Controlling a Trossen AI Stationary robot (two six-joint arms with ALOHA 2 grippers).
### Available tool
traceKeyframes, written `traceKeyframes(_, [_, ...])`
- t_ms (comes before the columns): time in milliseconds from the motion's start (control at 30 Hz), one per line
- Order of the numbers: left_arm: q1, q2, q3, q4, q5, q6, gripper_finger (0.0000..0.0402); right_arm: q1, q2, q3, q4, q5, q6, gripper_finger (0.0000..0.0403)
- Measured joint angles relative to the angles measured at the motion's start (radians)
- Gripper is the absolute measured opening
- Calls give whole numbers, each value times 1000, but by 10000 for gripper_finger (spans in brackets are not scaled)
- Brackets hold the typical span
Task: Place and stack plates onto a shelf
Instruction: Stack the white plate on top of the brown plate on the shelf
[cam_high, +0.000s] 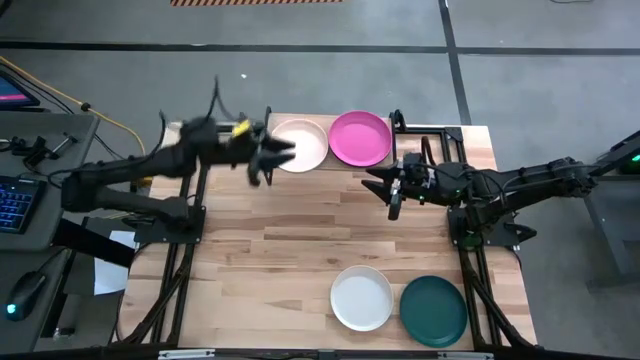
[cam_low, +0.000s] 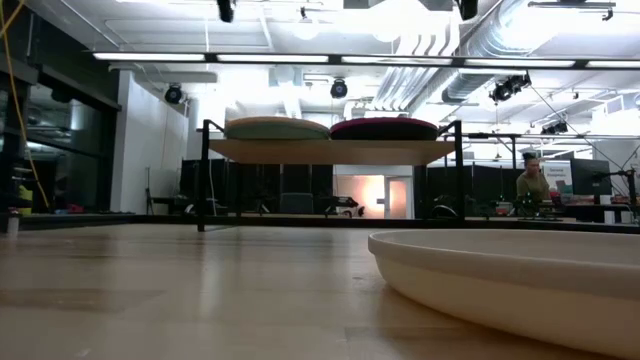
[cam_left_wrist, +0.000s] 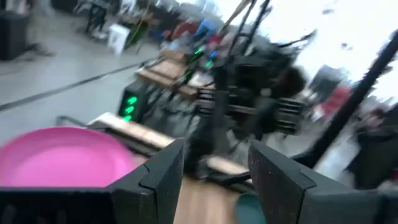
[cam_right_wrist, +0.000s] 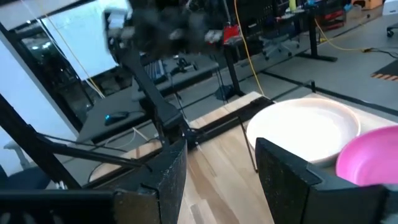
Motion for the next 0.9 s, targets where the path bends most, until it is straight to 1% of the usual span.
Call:
traceKeyframes(100, [-123,-86,-131,141,-126,-15,168,0,0,0,7,-1,-20,171])
traceKeyframes(167, [-189,-131,-190,193,-210,-4,168,0,0,0,7,-2,-32,171])
traceKeyframes(233, [-234,-165,-218,197,-276,25,168,0,0,0,7,-2,-46,171])
traceKeyframes(300, [-261,-188,-230,187,-312,56,168,0,0,0,7,-3,-51,171])
traceKeyframes(433, [-274,-204,-239,152,-318,102,168,0,0,0,7,-3,-51,171])
traceKeyframes(733, [-274,-204,-238,105,-321,80,168,0,0,0,7,-9,-44,171])
traceKeyframes(900, [-274,-204,-239,109,-321,65,168,0,0,0,10,-10,-44,171])
